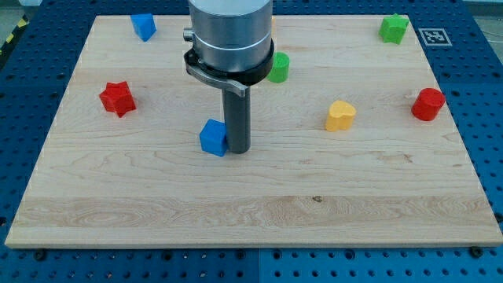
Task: Put the blue cube diagonal to green circle
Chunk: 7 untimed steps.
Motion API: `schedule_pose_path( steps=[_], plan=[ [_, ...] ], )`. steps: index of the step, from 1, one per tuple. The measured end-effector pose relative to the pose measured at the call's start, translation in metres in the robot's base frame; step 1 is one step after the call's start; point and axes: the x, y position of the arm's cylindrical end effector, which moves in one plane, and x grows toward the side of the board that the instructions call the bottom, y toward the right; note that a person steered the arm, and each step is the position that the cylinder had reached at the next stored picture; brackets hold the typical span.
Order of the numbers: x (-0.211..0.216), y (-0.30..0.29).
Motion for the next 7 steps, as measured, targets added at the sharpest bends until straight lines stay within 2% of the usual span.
schedule_pose_path(
  steps=[2, 4, 6, 7],
  plan=[
    [0.000, -0.011],
    [-0.027, -0.002],
    [-0.027, -0.053],
    [-0.036, -0.058]
  ],
)
